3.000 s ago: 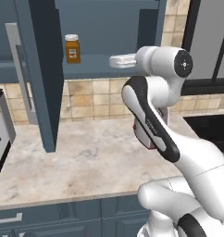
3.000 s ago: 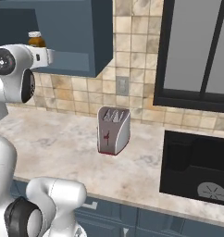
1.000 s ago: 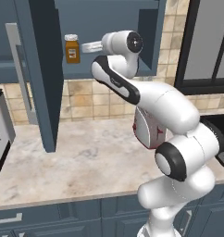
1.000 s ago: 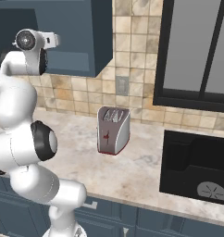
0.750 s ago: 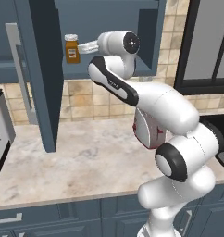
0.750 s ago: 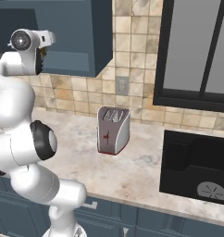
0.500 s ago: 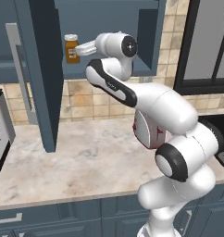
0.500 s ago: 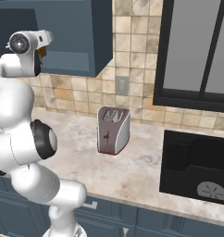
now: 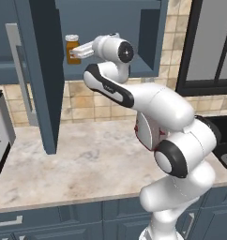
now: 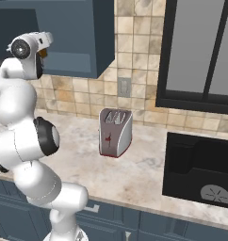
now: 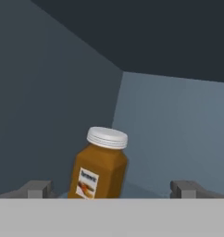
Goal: Collect the turmeric, ketchup, and shaker from the cabinet and place them next to the stove.
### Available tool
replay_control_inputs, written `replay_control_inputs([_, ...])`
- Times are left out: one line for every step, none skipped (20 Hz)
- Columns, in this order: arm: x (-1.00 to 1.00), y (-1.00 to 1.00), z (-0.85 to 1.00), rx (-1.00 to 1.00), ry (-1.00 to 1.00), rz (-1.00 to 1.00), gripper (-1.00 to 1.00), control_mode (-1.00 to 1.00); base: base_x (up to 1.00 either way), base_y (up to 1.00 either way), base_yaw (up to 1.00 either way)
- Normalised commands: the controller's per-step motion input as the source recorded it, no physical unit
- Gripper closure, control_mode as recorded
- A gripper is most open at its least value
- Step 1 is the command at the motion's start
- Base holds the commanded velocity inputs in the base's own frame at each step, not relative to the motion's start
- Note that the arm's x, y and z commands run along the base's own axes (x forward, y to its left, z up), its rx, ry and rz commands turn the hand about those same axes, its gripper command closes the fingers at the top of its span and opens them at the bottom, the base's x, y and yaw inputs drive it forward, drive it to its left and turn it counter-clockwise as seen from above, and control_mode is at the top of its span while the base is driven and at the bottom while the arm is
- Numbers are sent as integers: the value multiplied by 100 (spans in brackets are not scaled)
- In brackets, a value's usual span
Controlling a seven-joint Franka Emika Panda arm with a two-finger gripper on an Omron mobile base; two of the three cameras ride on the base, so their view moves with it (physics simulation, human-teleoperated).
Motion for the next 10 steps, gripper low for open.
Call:
replay_control_inputs([20,0,-2,3,0,0,-100,-100,0,0,0])
replay_control_inputs([19,0,0,6,0,0,-100,-100,0,0,0])
replay_control_inputs([18,0,0,8,0,0,-100,-100,0,0,0])
replay_control_inputs([14,0,0,9,0,0,-100,-100,0,0,0])
replay_control_inputs([16,0,0,11,0,0,-100,-100,0,0,0])
replay_control_inputs([16,0,0,11,0,0,-100,-100,0,0,0])
replay_control_inputs([14,0,0,10,0,0,-100,-100,0,0,0])
replay_control_inputs([14,0,0,10,0,0,-100,-100,0,0,0])
replay_control_inputs([11,6,0,5,0,0,-100,-100,0,0,0])
replay_control_inputs([2,15,0,1,0,0,-100,-100,0,0,0])
